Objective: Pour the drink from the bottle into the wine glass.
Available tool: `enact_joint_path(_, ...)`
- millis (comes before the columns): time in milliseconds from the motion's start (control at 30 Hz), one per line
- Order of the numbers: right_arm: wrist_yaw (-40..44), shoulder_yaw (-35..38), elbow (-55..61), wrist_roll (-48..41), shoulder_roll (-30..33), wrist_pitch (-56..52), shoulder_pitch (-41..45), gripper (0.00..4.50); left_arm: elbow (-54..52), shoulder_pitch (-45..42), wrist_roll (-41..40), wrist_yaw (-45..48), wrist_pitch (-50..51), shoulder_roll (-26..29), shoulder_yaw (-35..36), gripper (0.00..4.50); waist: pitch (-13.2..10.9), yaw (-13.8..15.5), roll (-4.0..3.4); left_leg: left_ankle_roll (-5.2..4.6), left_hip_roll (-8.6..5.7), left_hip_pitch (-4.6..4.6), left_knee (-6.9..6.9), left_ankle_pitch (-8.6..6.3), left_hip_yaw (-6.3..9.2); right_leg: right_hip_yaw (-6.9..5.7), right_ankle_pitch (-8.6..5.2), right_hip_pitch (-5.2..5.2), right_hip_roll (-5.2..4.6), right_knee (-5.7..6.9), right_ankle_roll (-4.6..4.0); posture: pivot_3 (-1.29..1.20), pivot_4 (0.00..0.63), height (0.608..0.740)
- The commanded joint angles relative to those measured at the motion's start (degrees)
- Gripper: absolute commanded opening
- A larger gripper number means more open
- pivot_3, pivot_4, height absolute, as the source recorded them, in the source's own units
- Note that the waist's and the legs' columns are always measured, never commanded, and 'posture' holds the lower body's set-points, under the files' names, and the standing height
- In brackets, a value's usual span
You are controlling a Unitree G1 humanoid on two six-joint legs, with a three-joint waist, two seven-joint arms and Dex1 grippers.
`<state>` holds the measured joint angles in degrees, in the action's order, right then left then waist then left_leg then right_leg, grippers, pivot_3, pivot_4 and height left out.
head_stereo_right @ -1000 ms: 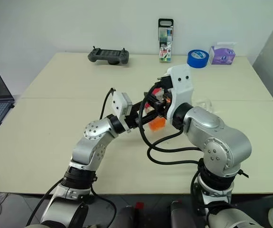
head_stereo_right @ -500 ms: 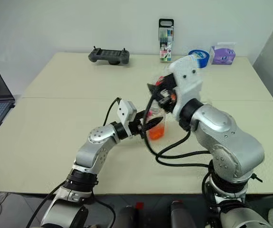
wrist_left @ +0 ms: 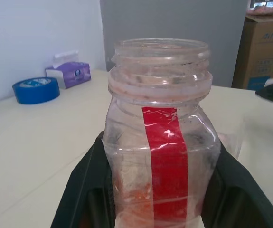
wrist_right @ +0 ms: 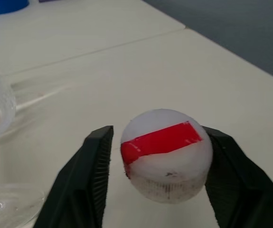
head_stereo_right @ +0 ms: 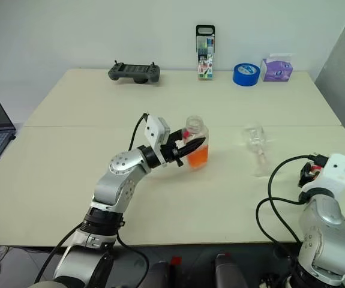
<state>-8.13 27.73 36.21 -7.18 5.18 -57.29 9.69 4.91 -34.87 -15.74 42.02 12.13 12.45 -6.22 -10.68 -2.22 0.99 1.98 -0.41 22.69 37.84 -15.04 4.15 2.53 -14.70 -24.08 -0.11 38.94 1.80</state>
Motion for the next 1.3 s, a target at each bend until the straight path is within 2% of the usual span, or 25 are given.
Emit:
enact_joint_path(33, -0.67, -0.43, -0.91, 0.02, 0.02, -0.97, 1.47, 4.11, 0.66, -1.92, -0.53, -0.11, -1.58, 0.43, 1.84, 1.72, 0.00, 0.02, 0.00, 0.00, 0.00, 0.01, 0.00, 0.00, 0.00, -0.01, 0.01, 0.00, 0.00, 0.00, -0.02, 0.00, 0.150, 0.740)
enact_joint_path(67, -0.83, -0.11, -1.34, -0.13, -0.04, -1.75, 1.83, 4.47, 1.20, -2.17, -0.27, -0.32, -1.83, 0.58, 1.95, 1.72, 0.00, 0.06, 0.00, 0.00, 0.02, 0.03, 0.00, 0.00, -0.01, -0.01, 0.05, 0.00, -0.02, 0.00, -0.08, 0.00, 0.150, 0.740)
enact_joint_path(100, -1.04, 0.10, -1.63, -0.03, 0.13, -2.66, 2.01, 4.50, 1.84, -2.46, 0.01, -0.52, -2.05, 0.72, 2.07, 1.72, 0.00, 0.09, 0.00, 0.00, 0.02, 0.04, 0.00, 0.00, -0.01, -0.02, 0.06, -0.01, -0.04, 0.00, -0.10, 0.00, 0.150, 0.740)
enact_joint_path(367, -0.05, 0.51, 1.73, 0.42, 3.94, -5.73, 2.86, 4.50, 8.95, -5.16, 2.15, -3.50, -4.86, 1.85, 4.17, 1.72, 0.00, 0.45, 0.00, 0.00, -0.02, 0.10, 0.04, 0.00, 0.00, -0.05, 0.05, -0.01, -0.11, -0.02, -0.09, 0.00, 0.150, 0.740)
enact_joint_path(533, 3.84, -4.36, 5.96, -0.61, 10.71, -5.12, 9.76, 4.50, 15.36, -8.16, 2.59, -7.66, -6.70, 3.23, 8.07, 1.72, -0.01, 0.12, -0.02, 0.00, -0.02, 0.09, 0.04, 0.00, -0.02, -0.02, 0.04, -0.05, -0.08, -0.01, -0.06, 0.00, 0.150, 0.740)
enact_joint_path(700, 23.87, -18.22, 8.83, -18.80, 15.44, -13.60, 22.82, 4.50, 24.73, -11.04, 5.46, -17.96, -10.18, 7.10, 13.67, 1.72, -0.01, -0.82, -0.02, -0.02, -0.02, 0.03, -0.01, -0.01, 0.08, -0.16, 0.07, -0.03, 0.10, 0.00, -0.12, 0.00, 0.150, 0.740)
enact_joint_path(767, 30.92, -23.05, 9.25, -25.88, 15.45, -14.79, 25.73, 4.50, 26.91, -11.37, 5.82, -22.68, -10.78, 8.34, 16.23, 1.72, -0.01, -0.76, -0.02, -0.03, 0.01, 0.08, -0.05, -0.02, 0.26, -0.29, 0.15, -0.04, 0.11, 0.00, -0.25, 0.00, 0.150, 0.740)
enact_joint_path(800, 31.84, -23.99, 7.94, -27.98, 13.62, -15.05, 26.77, 4.50, 27.34, -11.17, 6.25, -24.52, -10.96, 8.99, 17.07, 1.72, -0.02, -0.68, 0.00, -0.04, 0.05, 0.15, -0.08, -0.02, 0.38, -0.34, 0.15, -0.04, 0.11, -0.04, -0.26, 0.00, 0.150, 0.740)
enact_joint_path(900, 30.26, -27.57, 1.84, -26.74, 9.59, -11.09, 28.29, 4.50, 26.10, -9.52, 7.03, -25.08, -11.42, 10.64, 17.34, 1.72, -0.04, -0.48, 0.05, -0.03, 0.10, 0.28, -0.03, -0.02, 0.48, -0.38, 0.14, -0.08, -0.08, -0.08, -0.27, 0.00, 0.150, 0.740)
enact_joint_path(1033, 31.96, -35.51, -4.41, -22.03, 10.28, -3.28, 28.35, 4.50, 24.23, -7.73, 5.63, -24.74, -11.00, 11.91, 19.20, 1.72, -0.04, 0.45, 0.07, 0.00, -0.25, 0.24, 0.17, 0.00, 0.36, -0.23, 0.16, -0.04, -0.50, -0.07, -0.24, 0.00, 0.150, 0.740)
enact_joint_path(1167, 32.33, -37.86, -8.36, -19.82, 9.84, 0.96, 29.36, 4.50, 23.86, -6.99, 3.70, -24.27, -10.52, 11.70, 21.09, 1.72, -0.05, 0.63, 0.12, 0.00, -0.58, 0.25, 0.20, 0.01, 0.39, -0.25, 0.18, -0.02, -0.97, -0.07, -0.18, 0.00, 0.150, 0.740)
enact_joint_path(1300, 32.26, -38.95, -10.06, -18.29, 9.98, 3.25, 29.49, 4.50, 25.12, -6.72, 2.15, -23.74, -10.54, 11.31, 22.32, 1.72, -0.04, 0.59, 0.13, 0.00, -0.59, 0.24, 0.16, 0.01, 0.42, -0.27, 0.18, -0.03, -1.03, -0.07, -0.17, 0.00, 0.150, 0.740)
